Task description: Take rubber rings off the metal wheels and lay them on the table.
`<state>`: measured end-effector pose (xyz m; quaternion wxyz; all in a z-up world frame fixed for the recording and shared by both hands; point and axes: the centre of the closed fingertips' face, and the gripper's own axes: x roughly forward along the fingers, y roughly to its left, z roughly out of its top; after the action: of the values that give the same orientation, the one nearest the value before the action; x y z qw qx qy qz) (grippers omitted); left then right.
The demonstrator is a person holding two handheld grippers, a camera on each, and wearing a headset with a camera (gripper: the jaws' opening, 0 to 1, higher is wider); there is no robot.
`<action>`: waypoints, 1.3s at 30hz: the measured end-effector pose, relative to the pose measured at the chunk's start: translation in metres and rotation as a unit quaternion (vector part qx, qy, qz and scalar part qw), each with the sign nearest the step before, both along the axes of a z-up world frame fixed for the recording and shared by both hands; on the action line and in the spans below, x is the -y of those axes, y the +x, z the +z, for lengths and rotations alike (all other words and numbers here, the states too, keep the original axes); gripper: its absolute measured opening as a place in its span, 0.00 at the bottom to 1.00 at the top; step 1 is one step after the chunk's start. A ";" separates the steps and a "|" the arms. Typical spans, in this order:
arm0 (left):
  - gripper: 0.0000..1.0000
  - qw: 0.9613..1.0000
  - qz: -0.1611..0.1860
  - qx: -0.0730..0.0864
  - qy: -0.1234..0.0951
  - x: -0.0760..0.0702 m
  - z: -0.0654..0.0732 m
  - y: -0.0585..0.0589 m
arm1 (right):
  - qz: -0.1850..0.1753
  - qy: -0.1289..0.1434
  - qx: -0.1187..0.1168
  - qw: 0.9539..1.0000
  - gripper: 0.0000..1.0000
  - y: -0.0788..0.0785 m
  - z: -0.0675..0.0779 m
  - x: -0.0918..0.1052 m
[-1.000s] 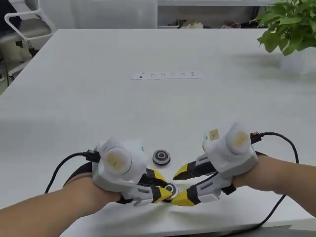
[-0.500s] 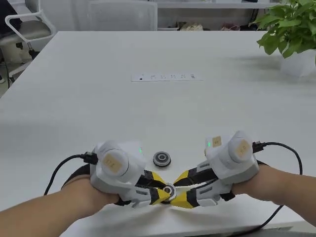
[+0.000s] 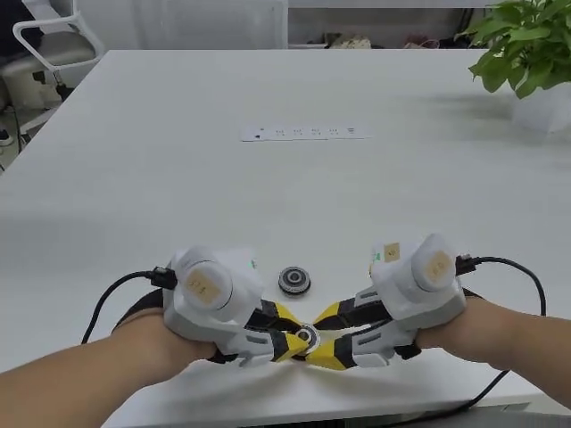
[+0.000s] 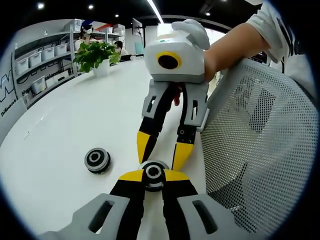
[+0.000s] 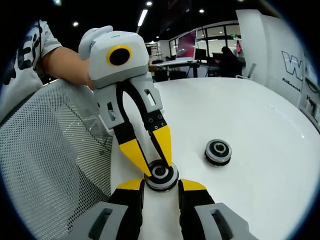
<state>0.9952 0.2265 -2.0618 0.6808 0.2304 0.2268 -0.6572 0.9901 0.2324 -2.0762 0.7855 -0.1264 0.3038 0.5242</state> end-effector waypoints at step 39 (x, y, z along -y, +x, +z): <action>0.08 1.000 0.008 -0.003 -0.004 -0.001 0.000 0.004 | 0.001 -0.010 0.003 1.000 0.13 -0.001 -0.001 0.007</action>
<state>0.9989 0.2274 -2.0619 0.6866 0.2233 0.2282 -0.6532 0.9892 0.2251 -2.0776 0.7846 -0.1365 0.3067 0.5213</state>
